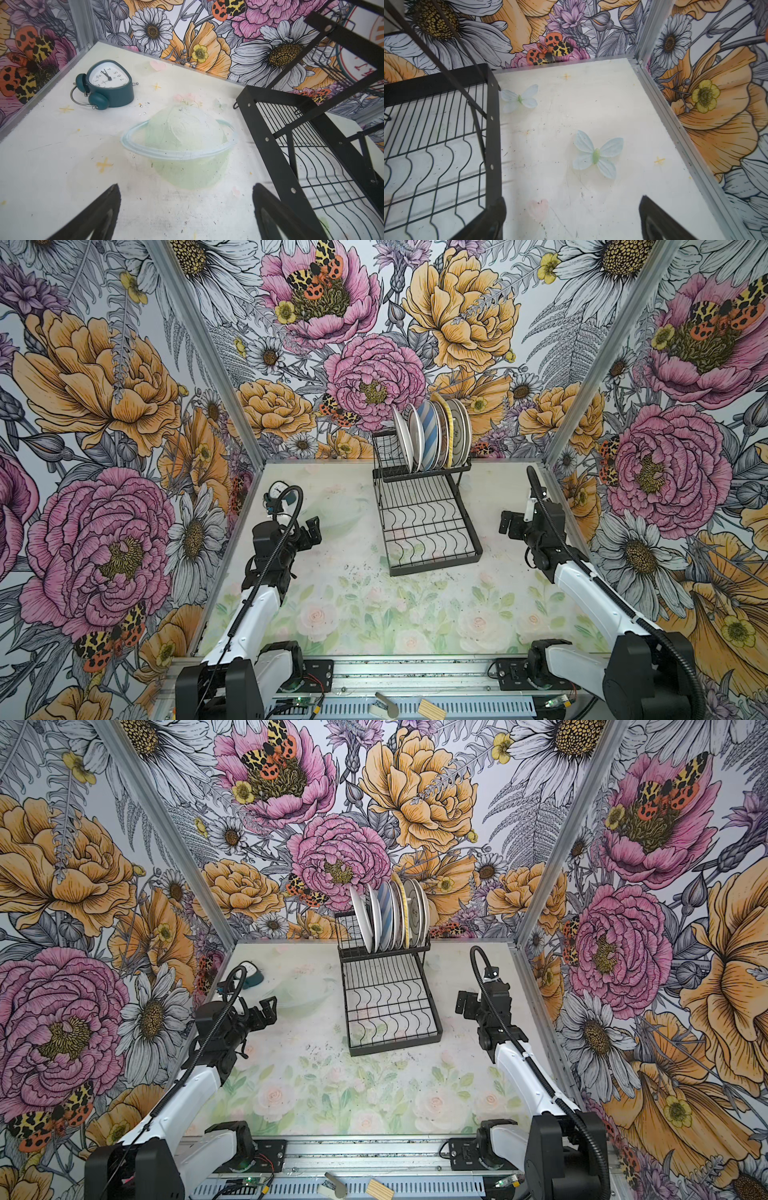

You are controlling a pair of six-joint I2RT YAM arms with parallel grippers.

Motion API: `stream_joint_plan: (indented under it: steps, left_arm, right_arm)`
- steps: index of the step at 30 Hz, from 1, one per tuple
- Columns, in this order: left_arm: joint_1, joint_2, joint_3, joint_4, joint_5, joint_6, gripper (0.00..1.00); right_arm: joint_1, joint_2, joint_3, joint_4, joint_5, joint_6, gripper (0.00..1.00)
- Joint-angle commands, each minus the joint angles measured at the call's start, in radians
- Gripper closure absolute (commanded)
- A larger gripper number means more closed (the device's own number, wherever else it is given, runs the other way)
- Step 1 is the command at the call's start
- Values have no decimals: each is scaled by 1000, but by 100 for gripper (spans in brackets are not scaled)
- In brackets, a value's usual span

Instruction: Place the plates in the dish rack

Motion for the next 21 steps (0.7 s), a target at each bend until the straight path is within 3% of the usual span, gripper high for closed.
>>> stream_joint_plan:
  steps: [1,6,16,21]
  left_arm:
    - [11,24,-46,180,-69,64,1]
    - [10,97,-88,337,-105,86,1]
    - [4,348,-121,702,-182,94,1]
    - [-53,469,-128,827,-239,133,1]
  right_arm:
    - [-22,60,-43,251,-8,-32,0]
    - [-27,166,-104,473,-22,-75,1]
    - [-38,248,-194,693,-48,-106,1]
    - [-36,299,-254,841,-53,-110,0]
